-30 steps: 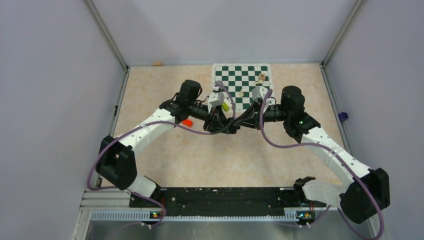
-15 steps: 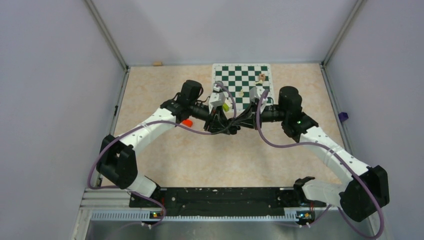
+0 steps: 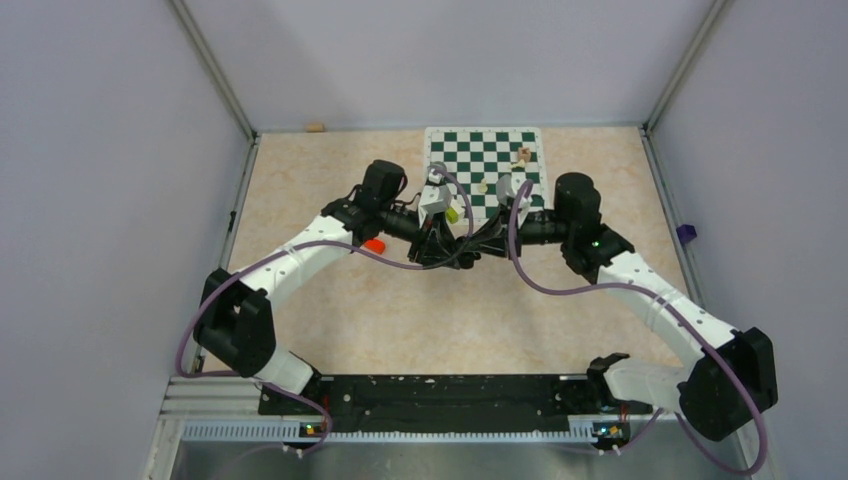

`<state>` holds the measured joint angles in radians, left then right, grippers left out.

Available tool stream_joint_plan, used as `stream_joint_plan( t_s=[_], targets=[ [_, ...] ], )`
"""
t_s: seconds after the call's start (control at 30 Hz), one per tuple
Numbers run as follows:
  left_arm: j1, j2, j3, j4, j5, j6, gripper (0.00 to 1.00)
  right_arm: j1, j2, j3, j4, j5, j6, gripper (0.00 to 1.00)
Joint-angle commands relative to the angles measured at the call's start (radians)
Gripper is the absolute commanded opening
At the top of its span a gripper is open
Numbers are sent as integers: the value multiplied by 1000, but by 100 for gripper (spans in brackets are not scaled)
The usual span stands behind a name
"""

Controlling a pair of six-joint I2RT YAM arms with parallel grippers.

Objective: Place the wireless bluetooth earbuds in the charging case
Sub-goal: Place the earbud in the charging case.

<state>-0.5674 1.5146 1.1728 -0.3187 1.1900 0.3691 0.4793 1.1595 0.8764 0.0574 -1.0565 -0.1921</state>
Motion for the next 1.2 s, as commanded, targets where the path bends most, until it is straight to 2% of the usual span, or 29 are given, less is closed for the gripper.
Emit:
stream_joint_plan(
  t_s=[0.0,0.47,0.93,1.07,1.17],
  targets=[
    [-6,-5,42,4,14,18,0,20,9,19,-3,4,-34,0],
    [-7,-7,51,-9,19,27,0,41,43,33,-38,38,-65,0],
    [-7,-11,59,-29,17,42,0,45,55,21,17,64,-9,0],
    [-6,-11,63,-34,16,45,0,45,59,21,15,70,-10,2],
    [-7,-14,66,-43,14,52,0,46,59,22,15,71,-10,9]
  ],
)
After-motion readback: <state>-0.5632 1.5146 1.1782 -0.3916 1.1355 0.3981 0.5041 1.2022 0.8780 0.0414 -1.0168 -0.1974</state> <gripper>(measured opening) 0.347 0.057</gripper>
